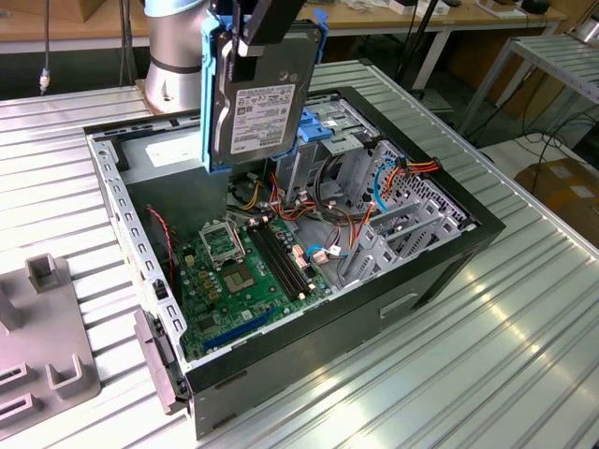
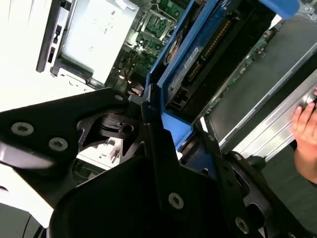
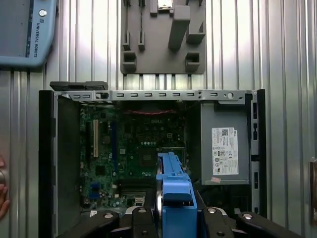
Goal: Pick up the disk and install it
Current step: 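Insert the disk into the insertion slot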
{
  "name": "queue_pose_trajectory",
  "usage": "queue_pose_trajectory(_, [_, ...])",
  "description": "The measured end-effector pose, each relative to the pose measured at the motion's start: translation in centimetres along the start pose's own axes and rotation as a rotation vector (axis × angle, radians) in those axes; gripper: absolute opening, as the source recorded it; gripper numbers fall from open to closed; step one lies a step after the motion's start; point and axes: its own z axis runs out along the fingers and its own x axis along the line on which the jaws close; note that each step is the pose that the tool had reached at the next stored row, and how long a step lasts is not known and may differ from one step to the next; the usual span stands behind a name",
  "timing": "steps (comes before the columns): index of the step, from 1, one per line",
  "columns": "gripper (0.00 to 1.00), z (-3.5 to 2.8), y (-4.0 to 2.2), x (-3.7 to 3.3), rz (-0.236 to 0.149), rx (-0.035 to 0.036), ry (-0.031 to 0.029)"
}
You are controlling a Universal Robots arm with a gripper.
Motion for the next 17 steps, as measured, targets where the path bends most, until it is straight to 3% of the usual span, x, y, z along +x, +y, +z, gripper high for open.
queue_pose_trajectory(3, [0.37, 0.12, -1.96, 0.09, 0.0, -0.0001, 0.0014])
queue_pose_trajectory(5, [0.37, 0.27, -3.75, 0.09, 0.0, 0.0002, 0.0017])
queue_pose_trajectory(8, [0.37, 0.53, -5.37, 0.11, 0.0, 0.0037, 0.0042])
queue_pose_trajectory(10, [0.37, 0.84, -5.79, 0.99, 0.0, 0.0045, 0.0079])
queue_pose_trajectory(11, [0.37, 1.2, -5.96, 2.46, 0.0, 0.0045, 0.01])
queue_pose_trajectory(12, [0.37, 1.54, -6.68, 3.93, 0.001, 0.0047, 0.0111])
queue_pose_trajectory(13, [0.37, 1.63, -8.24, 4.07, 0.001, 0.0045, 0.0125])
queue_pose_trajectory(17, [0.37, 1.75, -8.81, 4.44, 0.001, 0.0046, 0.0148])
